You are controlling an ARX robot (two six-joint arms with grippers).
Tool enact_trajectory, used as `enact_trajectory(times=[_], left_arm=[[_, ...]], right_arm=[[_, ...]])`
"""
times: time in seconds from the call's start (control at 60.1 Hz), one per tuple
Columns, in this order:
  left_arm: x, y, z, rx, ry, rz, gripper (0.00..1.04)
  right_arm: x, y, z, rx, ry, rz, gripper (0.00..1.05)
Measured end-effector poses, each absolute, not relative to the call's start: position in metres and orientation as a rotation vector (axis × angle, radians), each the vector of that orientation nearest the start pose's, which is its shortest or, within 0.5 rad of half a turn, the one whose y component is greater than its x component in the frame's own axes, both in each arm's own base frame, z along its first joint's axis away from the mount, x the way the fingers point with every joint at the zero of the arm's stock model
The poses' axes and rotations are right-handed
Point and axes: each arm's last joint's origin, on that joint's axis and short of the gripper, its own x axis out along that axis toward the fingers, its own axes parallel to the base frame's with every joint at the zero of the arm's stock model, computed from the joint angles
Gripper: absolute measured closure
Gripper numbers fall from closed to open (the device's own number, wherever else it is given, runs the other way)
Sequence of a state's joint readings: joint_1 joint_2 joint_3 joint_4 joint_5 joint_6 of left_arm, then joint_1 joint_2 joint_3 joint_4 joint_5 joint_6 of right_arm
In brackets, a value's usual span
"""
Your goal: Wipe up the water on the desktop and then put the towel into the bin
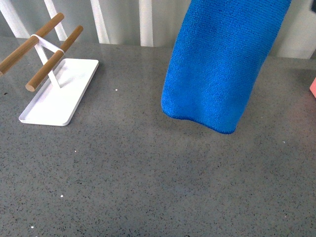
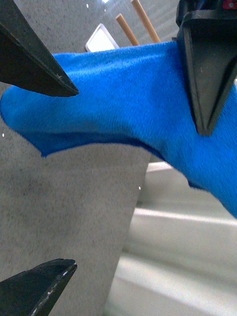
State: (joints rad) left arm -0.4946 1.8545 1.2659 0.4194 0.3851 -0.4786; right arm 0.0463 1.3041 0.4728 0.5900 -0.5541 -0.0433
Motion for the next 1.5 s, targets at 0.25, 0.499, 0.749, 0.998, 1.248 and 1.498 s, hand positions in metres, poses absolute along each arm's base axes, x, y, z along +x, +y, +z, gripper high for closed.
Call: enact_trajectory(times=[0.25,0.499,0.749,0.998,1.248,1.498], left_arm=[[0.368,-0.212,0.258,-0.475,0.389,-0.817,0.99],[0.367,-0.211,0.264,-0.500,0.385,-0.822,0.99],[0.368,-0.211,0.265,-0.506,0.385,-0.821,0.99],[0.369,-0.210,0.266,-0.506,0.391,-0.817,0.99],[0.370,-0.209,0.269,-0.509,0.387,-0.809,0.99],[0.371,-0.208,0.269,-0.510,0.396,-0.791,0.89]], right_arm=[[0.269,0.065,0.188,0.004,0.239,0.695,0.07],[0.286,0.081,0.185,0.006,0.229,0.709,0.13],[0.295,0.085,0.200,0.029,0.165,0.715,0.50],[0.297,0.081,0.202,0.051,0.157,0.700,0.87],[0.298,0.074,0.203,0.062,0.154,0.684,1.01],[0.300,0.069,0.204,0.085,0.159,0.669,1.01]])
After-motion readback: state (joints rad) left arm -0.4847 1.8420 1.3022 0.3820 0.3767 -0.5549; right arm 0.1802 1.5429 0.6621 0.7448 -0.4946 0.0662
